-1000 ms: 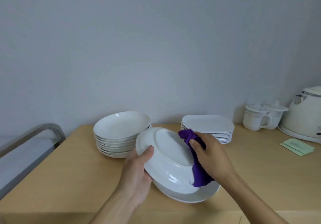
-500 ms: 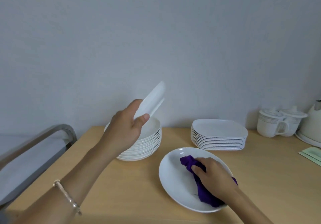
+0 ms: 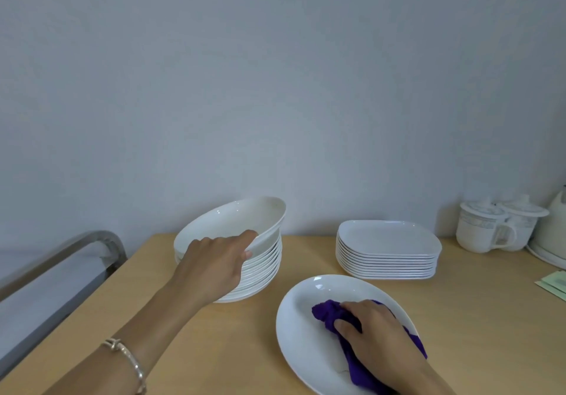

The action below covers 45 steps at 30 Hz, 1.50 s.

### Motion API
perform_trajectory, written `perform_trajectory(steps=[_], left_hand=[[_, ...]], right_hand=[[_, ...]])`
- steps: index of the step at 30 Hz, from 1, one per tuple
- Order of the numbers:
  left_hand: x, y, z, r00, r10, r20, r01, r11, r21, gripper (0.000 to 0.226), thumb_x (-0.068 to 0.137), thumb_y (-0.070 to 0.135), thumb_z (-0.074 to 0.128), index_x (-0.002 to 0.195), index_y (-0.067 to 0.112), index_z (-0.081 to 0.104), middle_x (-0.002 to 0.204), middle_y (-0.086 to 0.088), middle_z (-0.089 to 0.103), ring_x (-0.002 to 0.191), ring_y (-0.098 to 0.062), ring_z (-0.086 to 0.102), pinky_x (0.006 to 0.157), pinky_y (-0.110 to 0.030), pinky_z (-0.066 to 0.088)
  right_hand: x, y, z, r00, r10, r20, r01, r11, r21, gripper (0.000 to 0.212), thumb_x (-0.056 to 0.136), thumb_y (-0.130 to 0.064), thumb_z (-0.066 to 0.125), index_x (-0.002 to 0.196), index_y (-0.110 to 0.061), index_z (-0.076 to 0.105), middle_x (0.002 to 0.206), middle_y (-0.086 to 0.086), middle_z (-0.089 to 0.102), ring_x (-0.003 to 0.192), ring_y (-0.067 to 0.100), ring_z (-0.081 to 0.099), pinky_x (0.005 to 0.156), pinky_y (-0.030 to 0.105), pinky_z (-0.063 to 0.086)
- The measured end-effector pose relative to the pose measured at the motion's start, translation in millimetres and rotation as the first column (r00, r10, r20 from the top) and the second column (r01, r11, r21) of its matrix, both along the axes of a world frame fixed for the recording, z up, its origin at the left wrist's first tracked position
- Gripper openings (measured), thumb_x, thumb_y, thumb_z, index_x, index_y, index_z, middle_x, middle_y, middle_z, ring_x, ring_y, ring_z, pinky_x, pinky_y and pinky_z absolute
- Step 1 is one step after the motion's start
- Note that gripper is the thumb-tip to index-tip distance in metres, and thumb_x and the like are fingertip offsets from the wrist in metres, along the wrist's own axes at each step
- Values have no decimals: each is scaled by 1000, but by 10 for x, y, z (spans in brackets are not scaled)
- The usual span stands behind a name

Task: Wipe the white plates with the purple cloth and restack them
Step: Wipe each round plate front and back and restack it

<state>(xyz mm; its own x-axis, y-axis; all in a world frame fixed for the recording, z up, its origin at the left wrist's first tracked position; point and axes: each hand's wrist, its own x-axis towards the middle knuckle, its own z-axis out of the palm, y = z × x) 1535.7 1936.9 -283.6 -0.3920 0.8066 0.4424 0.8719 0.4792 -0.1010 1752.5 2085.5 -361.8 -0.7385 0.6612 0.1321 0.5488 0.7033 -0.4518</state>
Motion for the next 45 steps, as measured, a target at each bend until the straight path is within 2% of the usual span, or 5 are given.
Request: perform_trajectory(steps=[11, 16, 32, 37, 45], left_hand=[[-126, 152, -122, 997, -8, -83, 1, 996, -90, 27, 105, 30, 32, 130, 25, 43, 106, 2, 68, 91, -32, 63, 63, -33, 30], [-239, 177, -303, 978, -117, -171, 115, 993, -20, 5, 85, 21, 65, 90, 19, 63, 63, 7, 61, 42, -24, 55, 46, -21, 8], [-20, 163, -525, 994, -112, 0, 112, 994, 6, 67, 103, 51, 13, 139, 6, 46, 145, -19, 50, 135, -33, 42, 107, -54, 36], [722, -52, -859, 728, -127, 674, 219, 974, -53, 98, 88, 71, 46, 148, 33, -22, 152, 23, -25, 144, 5, -11, 120, -24, 13], [821, -52, -850, 585, -50, 810, 205, 975, -88, 133, 72, 69, 69, 146, 30, -35, 162, 17, -7, 149, -7, 5, 122, -35, 13]], right_hand=[[-59, 51, -20, 998, -25, 51, 25, 1000, 7, 39, 96, -45, 43, 135, -39, 45, 132, -18, 51, 123, 6, 44, 110, 29, 32], [-38, 44, -40, 999, -8, 45, 8, 1000, 15, 39, 96, -46, 42, 135, -39, 43, 133, -19, 50, 123, 5, 43, 111, 29, 31], [23, 12, -60, 999, 35, 15, -36, 997, 65, 40, 94, -49, 41, 133, -40, 45, 130, -21, 50, 122, 5, 41, 105, 25, 31], [26, 3, -41, 994, 89, 69, -96, 990, 107, 44, 93, -48, 43, 136, -41, 41, 130, -17, 48, 123, 9, 40, 103, 25, 31], [-70, -266, 46, 862, 472, 185, -461, 881, -104, 51, 99, -40, 39, 147, -37, 23, 147, -18, 27, 137, 3, 16, 113, 24, 14]])
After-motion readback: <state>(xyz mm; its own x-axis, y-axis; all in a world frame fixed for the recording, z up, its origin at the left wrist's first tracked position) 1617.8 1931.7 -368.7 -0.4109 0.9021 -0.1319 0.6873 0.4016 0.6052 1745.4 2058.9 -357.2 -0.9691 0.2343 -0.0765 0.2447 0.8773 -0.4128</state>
